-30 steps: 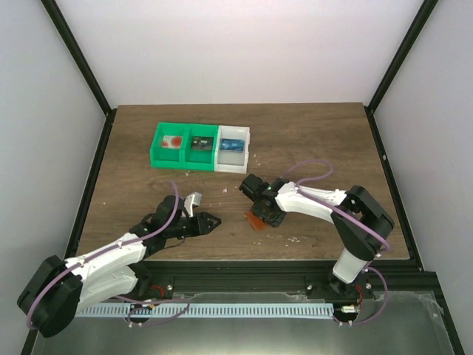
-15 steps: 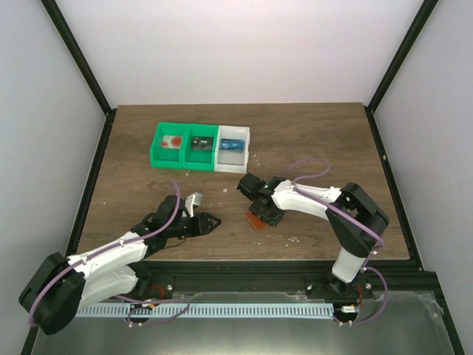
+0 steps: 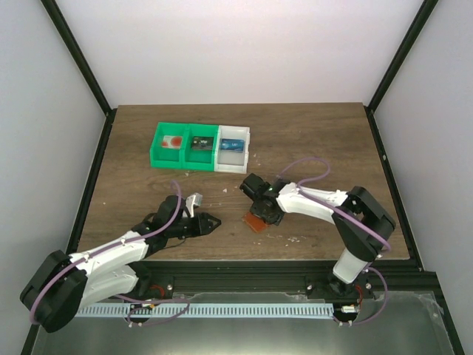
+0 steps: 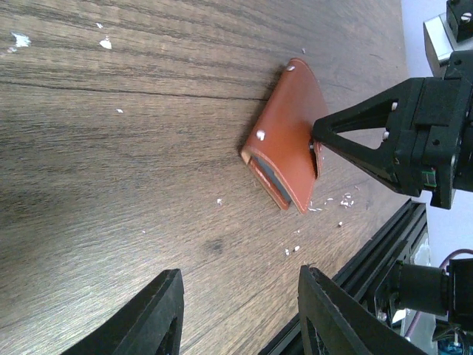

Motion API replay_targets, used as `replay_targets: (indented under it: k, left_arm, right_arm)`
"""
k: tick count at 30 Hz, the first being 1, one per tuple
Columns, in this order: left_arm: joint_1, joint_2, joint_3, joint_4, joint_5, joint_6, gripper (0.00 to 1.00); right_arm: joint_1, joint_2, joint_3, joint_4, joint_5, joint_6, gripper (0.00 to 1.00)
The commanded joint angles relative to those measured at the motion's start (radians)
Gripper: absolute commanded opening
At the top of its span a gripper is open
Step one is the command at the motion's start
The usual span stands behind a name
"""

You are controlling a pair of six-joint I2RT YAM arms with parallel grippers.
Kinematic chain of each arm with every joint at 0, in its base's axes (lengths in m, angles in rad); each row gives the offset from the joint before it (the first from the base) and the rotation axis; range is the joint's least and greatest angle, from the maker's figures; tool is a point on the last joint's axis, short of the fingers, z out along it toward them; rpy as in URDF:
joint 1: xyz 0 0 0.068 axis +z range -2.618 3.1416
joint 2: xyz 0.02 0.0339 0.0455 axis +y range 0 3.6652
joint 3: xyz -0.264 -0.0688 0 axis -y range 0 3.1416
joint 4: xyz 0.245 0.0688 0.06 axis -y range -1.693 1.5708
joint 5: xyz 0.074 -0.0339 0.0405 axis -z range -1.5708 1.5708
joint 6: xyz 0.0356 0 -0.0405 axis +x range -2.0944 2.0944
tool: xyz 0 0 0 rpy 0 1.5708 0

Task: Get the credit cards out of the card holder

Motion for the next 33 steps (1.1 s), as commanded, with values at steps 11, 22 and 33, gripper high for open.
replay_targets:
  k: [11, 22, 33]
  left_arm:
    - [0.004, 0.008, 0.014, 0.031, 0.016, 0.003, 0.45]
    - [0.002, 0.143, -0.009, 0.149, 0.104, -0.007, 0.46]
    - [-0.003, 0.100, 0.044, 0.056, 0.029, 0.022, 0.49]
  right_arm:
    - [0.003, -0.178, -0.183, 0.566, -0.416, -0.617, 0.00]
    - [0.002, -0.276, -0.248, 0.690, -0.525, -0.766, 0.01]
    - [0.003, -0.339, -0.296, 0.858, -0.584, -0.740, 0.00]
